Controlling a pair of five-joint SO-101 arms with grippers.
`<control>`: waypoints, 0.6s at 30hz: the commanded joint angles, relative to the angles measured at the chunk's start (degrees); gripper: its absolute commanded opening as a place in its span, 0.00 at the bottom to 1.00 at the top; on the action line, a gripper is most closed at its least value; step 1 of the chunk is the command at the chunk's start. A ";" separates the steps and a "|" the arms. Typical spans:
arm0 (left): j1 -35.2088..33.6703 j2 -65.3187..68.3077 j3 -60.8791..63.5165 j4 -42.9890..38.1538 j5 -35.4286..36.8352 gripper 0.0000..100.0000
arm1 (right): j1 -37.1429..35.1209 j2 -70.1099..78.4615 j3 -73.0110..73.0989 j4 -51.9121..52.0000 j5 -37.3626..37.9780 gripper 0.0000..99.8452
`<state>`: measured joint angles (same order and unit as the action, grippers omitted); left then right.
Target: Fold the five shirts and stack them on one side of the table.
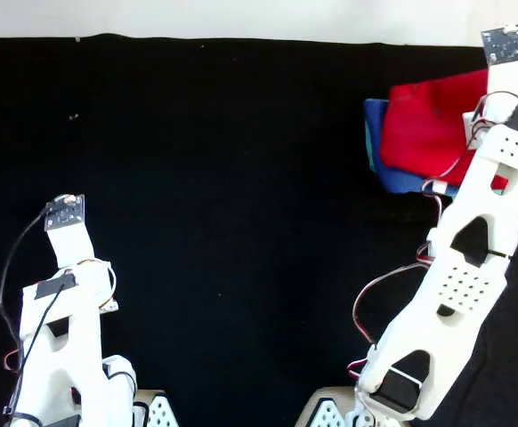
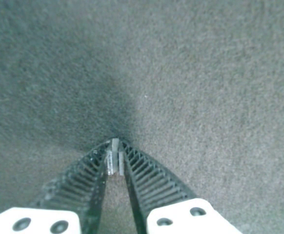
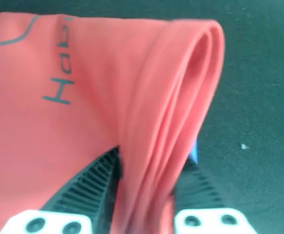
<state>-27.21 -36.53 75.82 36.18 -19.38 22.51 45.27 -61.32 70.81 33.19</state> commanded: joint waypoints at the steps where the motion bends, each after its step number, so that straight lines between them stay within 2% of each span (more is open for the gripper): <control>1: 0.75 -0.04 0.04 -1.85 0.62 0.01 | 1.10 -1.10 -2.95 -1.27 0.44 0.26; 8: 0.75 -0.04 0.04 -1.85 0.62 0.01 | 0.66 -1.19 -8.31 -0.57 0.18 0.26; 11: 0.75 -0.04 0.04 -1.85 0.62 0.01 | 0.66 -1.01 -9.36 1.45 -5.36 0.24; 13: 0.75 -0.04 0.04 -1.85 0.62 0.01 | 0.75 -0.75 -9.36 1.27 -7.91 0.17; 16: 0.75 -0.04 0.04 -1.85 0.62 0.01 | 0.75 -0.22 -9.27 0.92 -7.74 0.00; 18: 0.75 -0.04 0.04 -1.85 0.62 0.01 | 0.84 1.80 -9.80 0.22 -7.82 0.05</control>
<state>-27.21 -36.53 75.82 36.18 -19.38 22.95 46.07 -68.09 71.87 26.33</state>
